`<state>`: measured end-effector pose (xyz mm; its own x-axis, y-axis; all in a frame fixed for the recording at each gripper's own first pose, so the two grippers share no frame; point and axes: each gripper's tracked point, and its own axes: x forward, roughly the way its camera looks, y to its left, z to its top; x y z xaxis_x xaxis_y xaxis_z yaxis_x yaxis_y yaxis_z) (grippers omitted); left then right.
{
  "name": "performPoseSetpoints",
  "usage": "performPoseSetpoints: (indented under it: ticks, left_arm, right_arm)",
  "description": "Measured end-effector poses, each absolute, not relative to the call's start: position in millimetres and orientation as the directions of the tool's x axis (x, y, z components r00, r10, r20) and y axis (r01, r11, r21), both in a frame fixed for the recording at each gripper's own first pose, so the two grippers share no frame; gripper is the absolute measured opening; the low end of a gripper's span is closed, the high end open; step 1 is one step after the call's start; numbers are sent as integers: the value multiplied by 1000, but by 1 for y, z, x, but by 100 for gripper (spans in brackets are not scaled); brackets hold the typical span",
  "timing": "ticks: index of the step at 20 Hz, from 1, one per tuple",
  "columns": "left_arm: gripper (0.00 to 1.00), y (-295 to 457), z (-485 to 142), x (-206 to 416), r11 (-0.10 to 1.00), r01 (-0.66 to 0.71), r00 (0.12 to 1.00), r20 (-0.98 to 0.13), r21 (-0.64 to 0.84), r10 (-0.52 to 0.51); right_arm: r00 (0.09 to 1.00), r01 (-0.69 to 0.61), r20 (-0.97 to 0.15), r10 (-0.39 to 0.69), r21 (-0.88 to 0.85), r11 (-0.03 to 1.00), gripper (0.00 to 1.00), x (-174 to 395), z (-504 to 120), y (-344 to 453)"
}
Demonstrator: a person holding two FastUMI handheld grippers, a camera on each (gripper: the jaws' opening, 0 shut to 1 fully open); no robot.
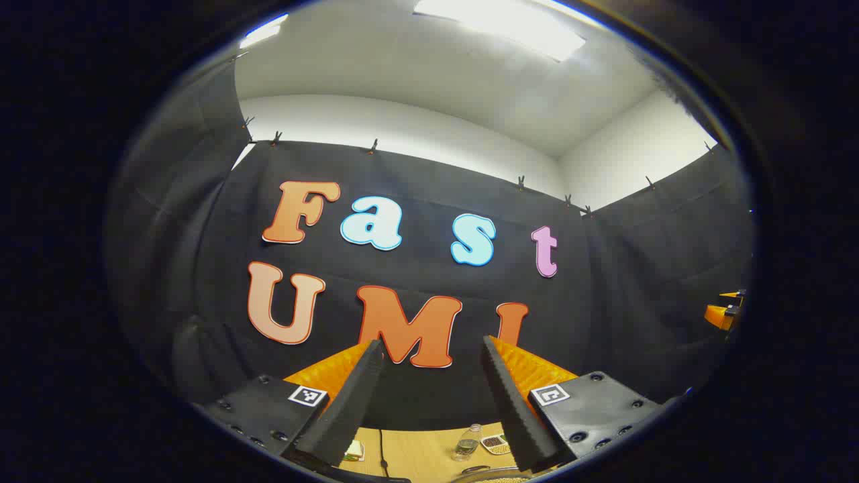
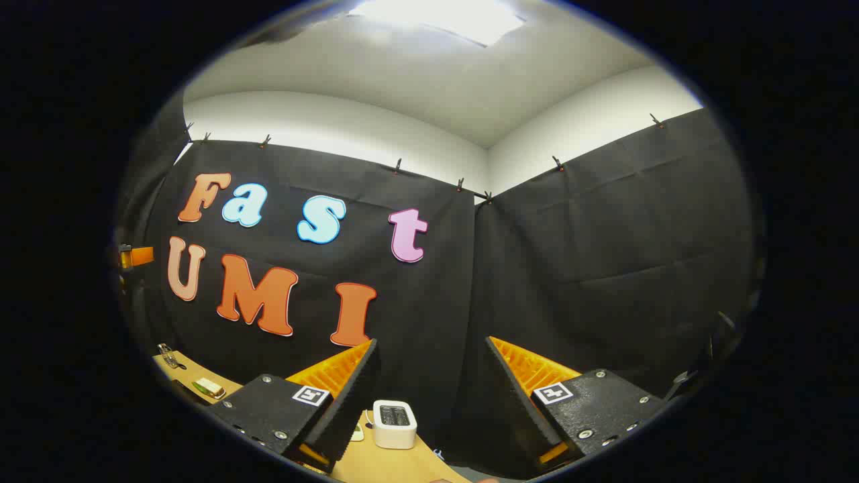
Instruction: First push the handle of the pot to place it horizontally, then grasp the pot with both hands and set it on the induction cooktop.
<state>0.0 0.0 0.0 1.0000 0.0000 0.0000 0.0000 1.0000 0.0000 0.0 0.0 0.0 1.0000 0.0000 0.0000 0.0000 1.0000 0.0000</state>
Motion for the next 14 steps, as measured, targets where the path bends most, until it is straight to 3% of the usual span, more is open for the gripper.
performPoseSetpoints:
  ticks: [14]
  left_arm:
    - [95,-10,31,16,999,-33,995,99,12,31]
  right_arm:
    - [999,20,-27,-21,-20,1000,95,0,-13,-22]
